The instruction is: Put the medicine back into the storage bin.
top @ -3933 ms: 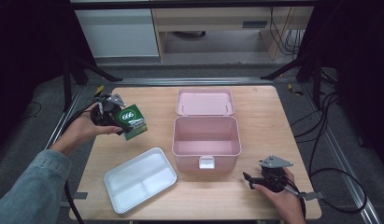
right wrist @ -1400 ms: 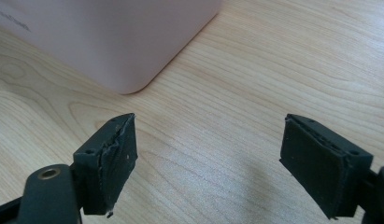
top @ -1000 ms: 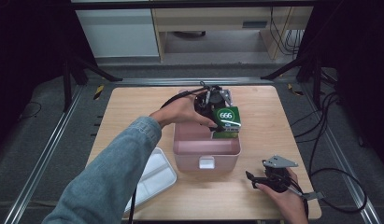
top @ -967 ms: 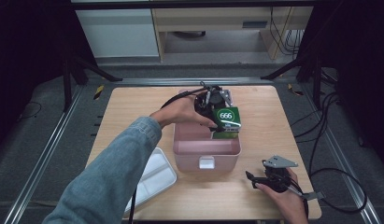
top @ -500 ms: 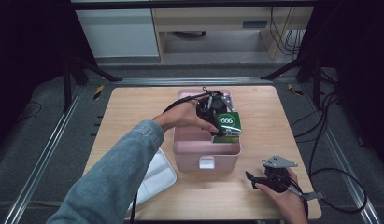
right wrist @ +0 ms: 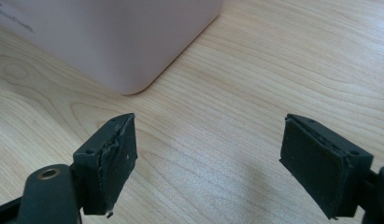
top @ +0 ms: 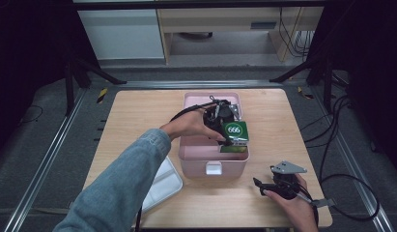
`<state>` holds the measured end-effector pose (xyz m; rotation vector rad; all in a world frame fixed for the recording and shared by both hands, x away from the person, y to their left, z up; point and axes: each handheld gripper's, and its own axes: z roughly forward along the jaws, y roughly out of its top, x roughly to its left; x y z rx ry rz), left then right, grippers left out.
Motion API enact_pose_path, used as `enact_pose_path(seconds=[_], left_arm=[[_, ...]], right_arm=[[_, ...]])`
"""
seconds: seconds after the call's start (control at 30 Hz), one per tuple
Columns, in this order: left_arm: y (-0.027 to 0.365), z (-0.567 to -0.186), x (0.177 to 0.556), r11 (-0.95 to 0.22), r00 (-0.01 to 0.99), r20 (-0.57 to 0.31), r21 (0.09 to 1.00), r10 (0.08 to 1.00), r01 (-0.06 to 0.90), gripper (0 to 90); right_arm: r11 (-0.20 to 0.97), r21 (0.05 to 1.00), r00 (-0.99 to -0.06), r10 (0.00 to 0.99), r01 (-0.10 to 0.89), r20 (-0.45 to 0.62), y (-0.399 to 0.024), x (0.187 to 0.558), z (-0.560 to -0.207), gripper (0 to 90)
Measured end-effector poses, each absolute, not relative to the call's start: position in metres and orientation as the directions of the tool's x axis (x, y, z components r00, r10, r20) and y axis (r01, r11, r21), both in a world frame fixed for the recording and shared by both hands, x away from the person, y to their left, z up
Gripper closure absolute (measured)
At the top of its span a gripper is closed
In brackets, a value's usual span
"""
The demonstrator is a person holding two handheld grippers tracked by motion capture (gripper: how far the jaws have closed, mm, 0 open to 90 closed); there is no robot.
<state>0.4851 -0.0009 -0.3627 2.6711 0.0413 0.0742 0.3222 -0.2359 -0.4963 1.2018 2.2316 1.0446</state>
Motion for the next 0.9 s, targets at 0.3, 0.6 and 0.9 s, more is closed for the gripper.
enact_pose_path(seconds=[0.3,0.6,0.9], left_arm=[[0.000,-0.379,0.484,-0.892,0.999,0.027,0.450,0.046,0.029,15.9],[-0.001,-0.391,0.486,-0.895,0.998,0.024,0.446,0.050,0.034,15.9],[-0.003,-0.405,0.484,-0.906,0.999,0.022,0.423,0.037,0.024,15.7]], right_arm=[[0.365,0.762,-0.559,0.829,0.535,-0.004,-0.234,0.323,-0.498,18.7],[0.367,0.761,-0.560,0.828,0.535,-0.006,-0.234,0.323,-0.498,18.7],[0.367,0.761,-0.561,0.828,0.535,-0.006,-0.234,0.323,-0.498,18.7]])
